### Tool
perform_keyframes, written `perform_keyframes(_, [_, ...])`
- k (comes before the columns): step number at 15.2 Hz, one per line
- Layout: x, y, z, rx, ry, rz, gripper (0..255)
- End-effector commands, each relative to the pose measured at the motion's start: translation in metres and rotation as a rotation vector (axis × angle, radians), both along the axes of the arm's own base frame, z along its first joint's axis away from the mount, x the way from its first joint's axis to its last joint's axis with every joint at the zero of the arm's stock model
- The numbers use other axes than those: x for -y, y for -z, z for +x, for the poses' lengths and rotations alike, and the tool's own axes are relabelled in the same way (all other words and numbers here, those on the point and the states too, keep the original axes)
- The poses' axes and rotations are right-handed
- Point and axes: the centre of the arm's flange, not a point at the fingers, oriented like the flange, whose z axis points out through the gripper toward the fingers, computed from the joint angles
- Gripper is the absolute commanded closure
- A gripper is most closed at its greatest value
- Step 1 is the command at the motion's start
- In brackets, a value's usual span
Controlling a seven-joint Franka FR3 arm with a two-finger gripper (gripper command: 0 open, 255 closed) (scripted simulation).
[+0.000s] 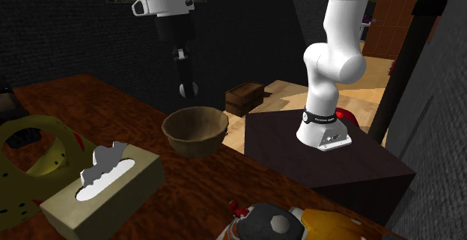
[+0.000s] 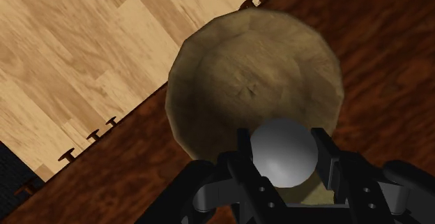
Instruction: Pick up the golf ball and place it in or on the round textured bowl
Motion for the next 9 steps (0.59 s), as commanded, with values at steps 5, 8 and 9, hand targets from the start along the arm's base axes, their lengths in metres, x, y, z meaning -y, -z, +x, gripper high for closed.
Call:
perform_keyframes(5, [0.005,0.033,-0.001,0.000,-0.002,0.000,255])
perform_keyframes(8, [0.005,0.048,-0.001,0.000,-0.002,0.000,255])
perform_keyframes(9, [0.005,0.054,-0.001,0.000,-0.002,0.000,255])
